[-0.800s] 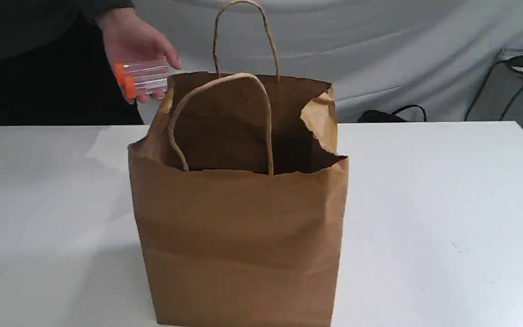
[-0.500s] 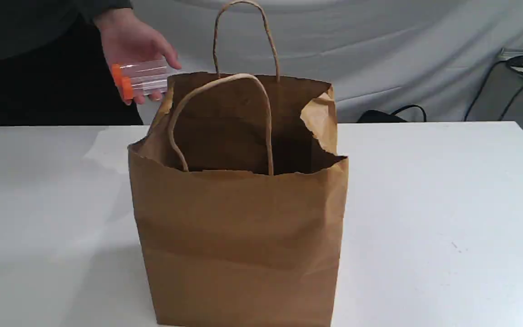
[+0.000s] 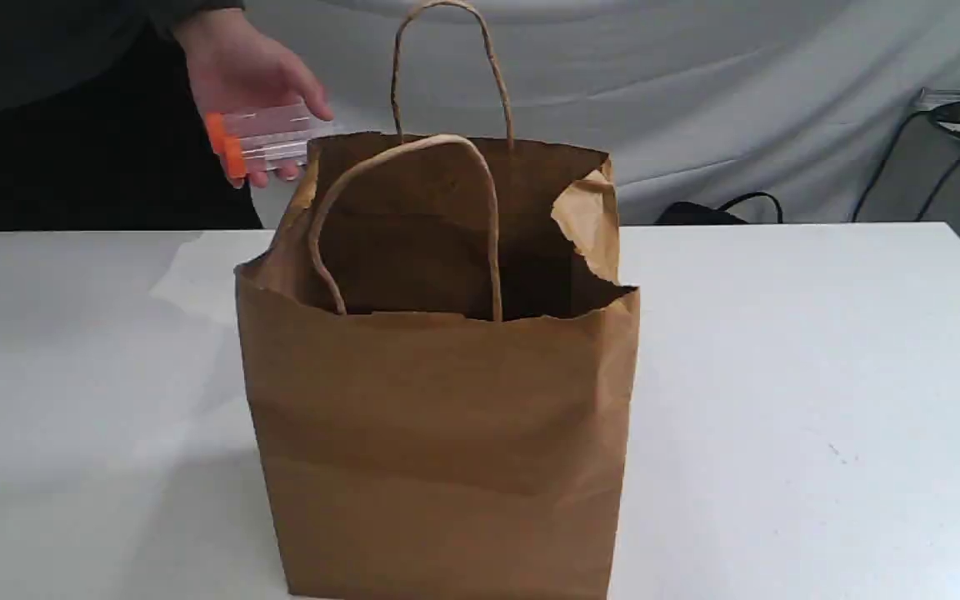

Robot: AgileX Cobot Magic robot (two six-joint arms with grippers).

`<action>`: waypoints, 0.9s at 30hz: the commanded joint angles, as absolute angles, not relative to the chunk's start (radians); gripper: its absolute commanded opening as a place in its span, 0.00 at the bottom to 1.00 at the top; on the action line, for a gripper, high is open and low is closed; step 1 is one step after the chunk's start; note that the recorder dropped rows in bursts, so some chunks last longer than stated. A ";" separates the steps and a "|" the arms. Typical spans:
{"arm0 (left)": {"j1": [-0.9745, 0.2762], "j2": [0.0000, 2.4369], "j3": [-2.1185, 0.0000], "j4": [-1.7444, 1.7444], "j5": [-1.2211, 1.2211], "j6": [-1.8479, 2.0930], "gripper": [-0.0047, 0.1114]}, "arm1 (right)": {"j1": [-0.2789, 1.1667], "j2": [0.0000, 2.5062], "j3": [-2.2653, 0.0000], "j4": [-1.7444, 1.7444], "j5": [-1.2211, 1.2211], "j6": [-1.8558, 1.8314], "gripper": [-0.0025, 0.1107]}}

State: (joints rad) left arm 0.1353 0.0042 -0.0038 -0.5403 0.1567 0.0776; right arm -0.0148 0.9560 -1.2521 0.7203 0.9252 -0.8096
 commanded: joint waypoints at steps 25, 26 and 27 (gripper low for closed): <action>0.140 0.000 0.000 -0.540 0.146 0.086 0.04 | 0.314 1.492 -1.329 0.902 1.075 -1.092 0.55; 0.140 0.000 0.000 -0.540 0.146 0.086 0.04 | 0.323 1.492 -1.329 0.909 1.064 -1.096 0.55; 0.140 0.000 0.000 -0.540 0.146 0.086 0.04 | 0.331 1.492 -1.329 0.918 1.048 -1.096 0.55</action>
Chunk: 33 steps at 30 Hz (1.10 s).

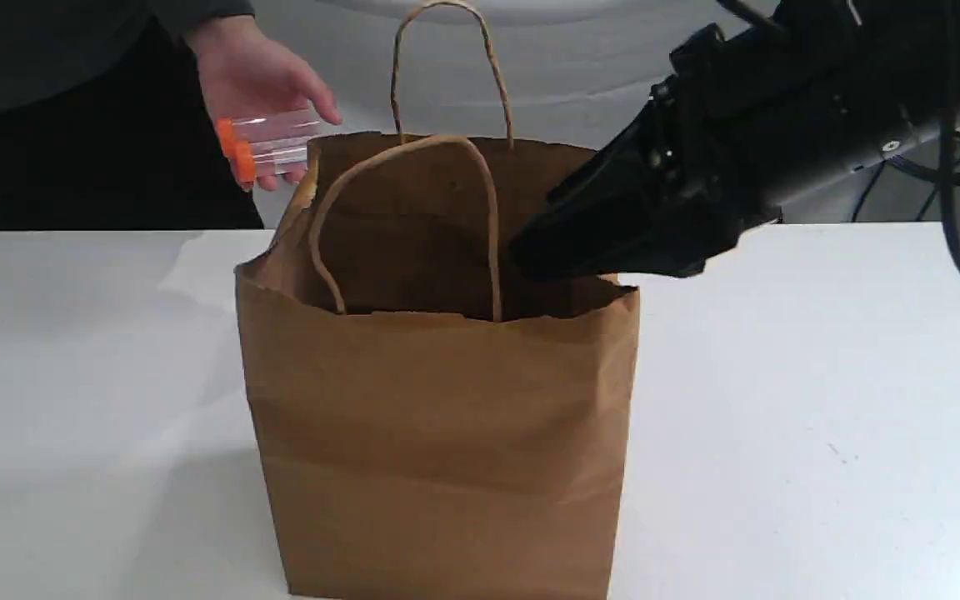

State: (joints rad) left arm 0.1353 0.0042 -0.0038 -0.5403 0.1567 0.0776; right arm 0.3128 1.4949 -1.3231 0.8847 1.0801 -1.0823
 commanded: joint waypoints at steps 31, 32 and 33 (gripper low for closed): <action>0.140 0.000 -0.142 -0.689 0.167 0.085 0.04 | 0.409 1.493 -1.329 0.949 0.902 -1.094 0.02; 0.140 0.000 -0.175 -0.689 0.174 0.087 0.04 | 0.409 1.493 -1.329 0.949 0.902 -1.094 0.02; 0.140 0.000 -0.207 -0.689 0.174 0.087 0.04 | 0.409 1.493 -1.329 0.949 0.902 -1.094 0.02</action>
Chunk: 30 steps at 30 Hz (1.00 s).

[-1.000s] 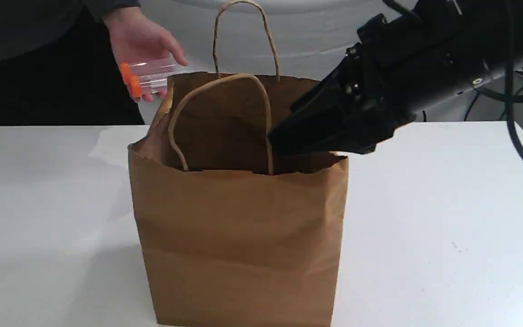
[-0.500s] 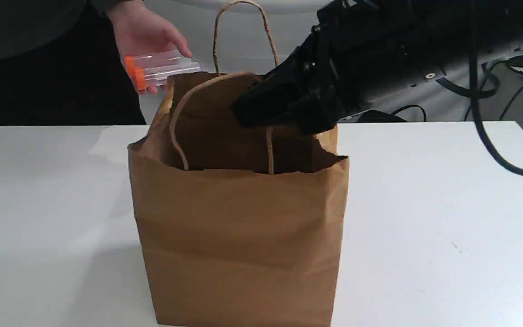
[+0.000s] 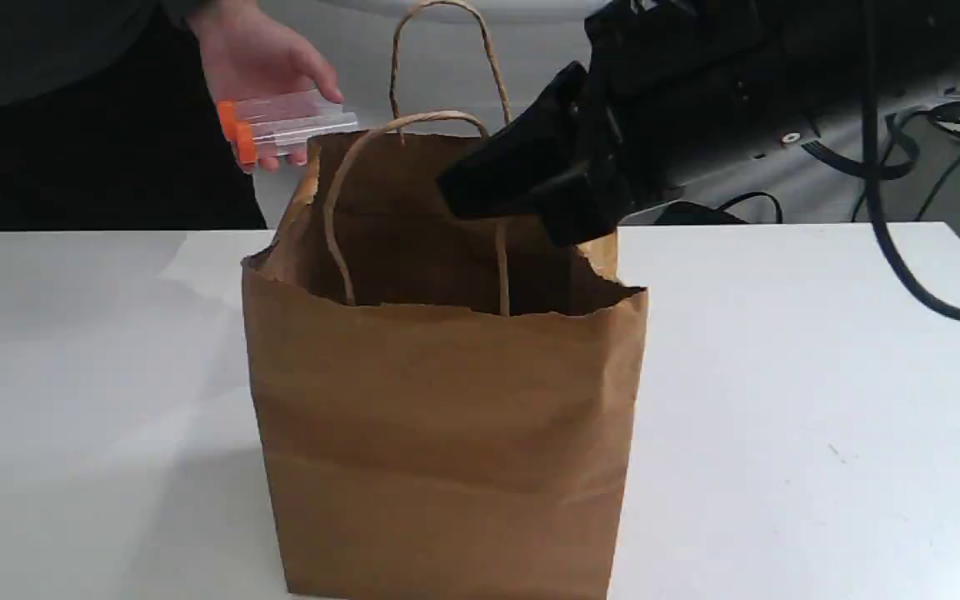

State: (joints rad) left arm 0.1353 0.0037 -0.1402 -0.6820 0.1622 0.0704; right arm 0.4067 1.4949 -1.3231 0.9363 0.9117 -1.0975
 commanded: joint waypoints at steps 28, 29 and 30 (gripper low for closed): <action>0.140 1.282 -1.425 -0.916 1.024 0.803 0.04 | 0.409 1.493 -1.329 0.952 0.902 -1.094 0.02; 0.140 1.310 -1.441 -0.916 1.035 0.815 0.04 | 0.409 1.493 -1.329 0.952 0.902 -1.088 0.02; 0.140 1.331 -1.461 -0.916 1.048 0.823 0.04 | 0.409 1.493 -1.329 0.952 0.902 -1.088 0.02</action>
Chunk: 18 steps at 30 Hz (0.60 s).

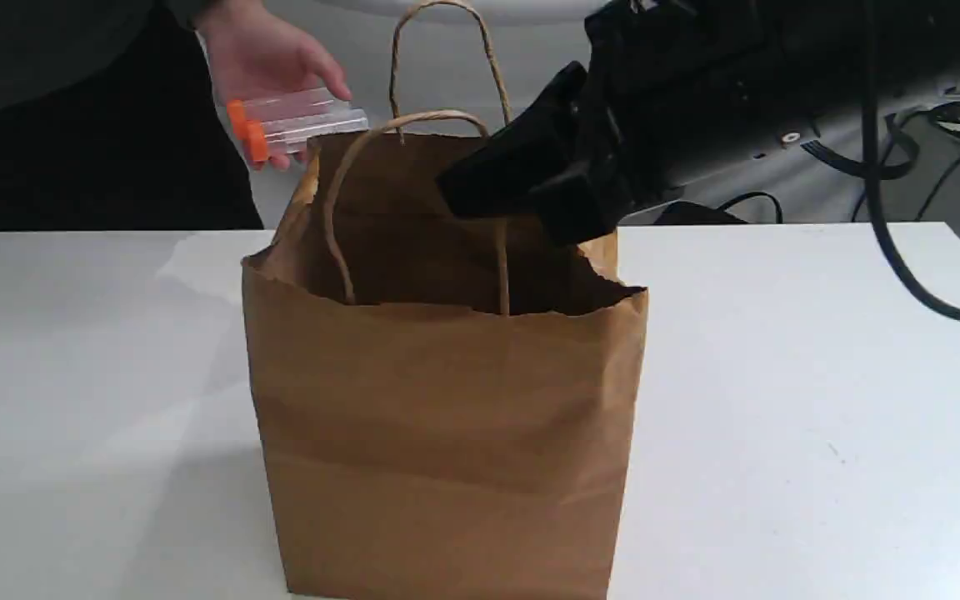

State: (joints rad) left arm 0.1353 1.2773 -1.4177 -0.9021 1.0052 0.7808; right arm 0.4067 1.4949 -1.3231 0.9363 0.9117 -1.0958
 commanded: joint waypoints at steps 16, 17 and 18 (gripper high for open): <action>-0.053 1.679 -1.741 -0.773 1.182 0.838 0.38 | 0.409 1.493 -1.329 0.952 0.879 -1.086 0.02; -0.055 1.696 -1.758 -0.780 1.186 0.832 0.38 | 0.409 1.493 -1.329 0.952 0.879 -1.086 0.02; -0.057 1.708 -1.767 -0.780 1.185 0.824 0.38 | 0.409 1.493 -1.329 0.952 0.879 -1.084 0.02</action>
State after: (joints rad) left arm -0.0474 1.6915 -1.7478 -0.7827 1.1790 0.8414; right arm 0.4067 1.4949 -1.3231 0.9363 0.8894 -1.0901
